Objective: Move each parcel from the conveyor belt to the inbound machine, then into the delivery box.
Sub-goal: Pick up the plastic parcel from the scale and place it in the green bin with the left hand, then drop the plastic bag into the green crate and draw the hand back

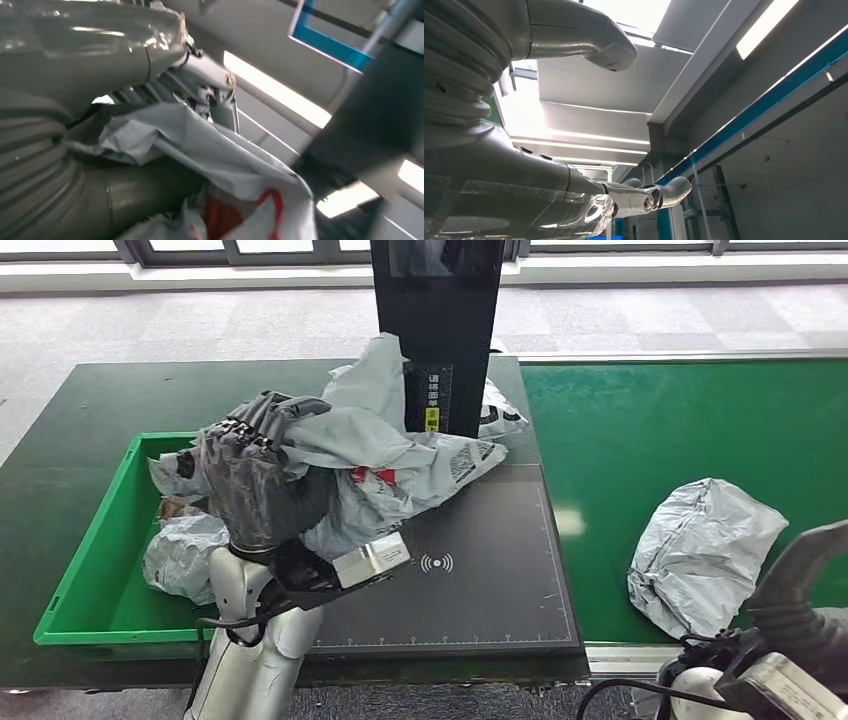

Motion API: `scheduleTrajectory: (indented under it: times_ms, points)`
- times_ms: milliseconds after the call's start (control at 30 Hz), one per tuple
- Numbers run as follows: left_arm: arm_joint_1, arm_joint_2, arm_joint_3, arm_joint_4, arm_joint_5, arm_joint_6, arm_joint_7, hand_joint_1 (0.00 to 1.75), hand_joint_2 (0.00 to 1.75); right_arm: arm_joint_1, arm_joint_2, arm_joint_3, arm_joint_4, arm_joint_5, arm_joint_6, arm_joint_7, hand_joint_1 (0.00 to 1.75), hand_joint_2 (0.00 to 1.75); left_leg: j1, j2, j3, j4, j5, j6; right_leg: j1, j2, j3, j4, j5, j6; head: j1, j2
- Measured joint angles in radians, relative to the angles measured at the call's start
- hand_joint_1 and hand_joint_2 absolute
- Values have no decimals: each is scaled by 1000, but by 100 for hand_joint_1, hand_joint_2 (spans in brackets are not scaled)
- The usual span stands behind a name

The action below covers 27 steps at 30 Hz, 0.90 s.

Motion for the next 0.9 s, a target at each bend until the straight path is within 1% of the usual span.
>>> scheduleTrajectory:
  times_ms: [200, 433, 567, 600, 667, 800, 900]
  points:
    - [23, 4, 76, -88, 28, -1, -13, 175, 175, 1, 0, -9, 0, 2, 0, 0, 0, 175, 0, -1, 0, 0, 0, 0, 0, -1, 1, 0, 0, 0, 0, 0]
    - [32, 6, 107, -124, 34, -2, -13, 175, 175, 2, 0, -10, 0, 3, 0, 0, 0, 175, 0, -1, 0, 0, 0, 0, 0, -1, 1, 0, 0, 0, 0, 0]
    - [43, 8, 156, -148, 41, -2, 12, 175, 175, 2, 0, -10, 0, 3, 0, 0, 0, 175, 0, -1, 1, 0, 1, 0, 0, -1, 1, 0, 0, 0, 0, 0]
    - [45, 9, 179, -147, 40, -2, 28, 175, 175, 2, 0, -10, 0, 2, 0, 0, 0, 175, 0, -1, 1, 0, 1, 0, 0, -1, 1, 0, 0, 0, 0, 0]
    - [42, 11, 251, -123, 48, -3, 46, 175, 175, 2, 0, -10, 0, -2, 0, 0, 0, 175, 0, -1, 1, 0, 1, 0, 0, -1, 1, 0, 0, 0, 0, 0]
    - [-1, 2, 454, 4, 57, -5, 11, 175, 175, 2, 0, -10, 0, -8, 0, -1, 0, 175, 1, -1, 1, 0, 2, -1, 1, -1, 1, 0, 1, -1, 0, 0]
    - [-26, -8, 567, 91, 40, -5, 8, 175, 175, 2, 0, -10, 0, -9, 0, -2, 0, 175, 1, -1, 1, 0, 3, -2, 1, 0, 1, 0, 2, -2, 0, 0]
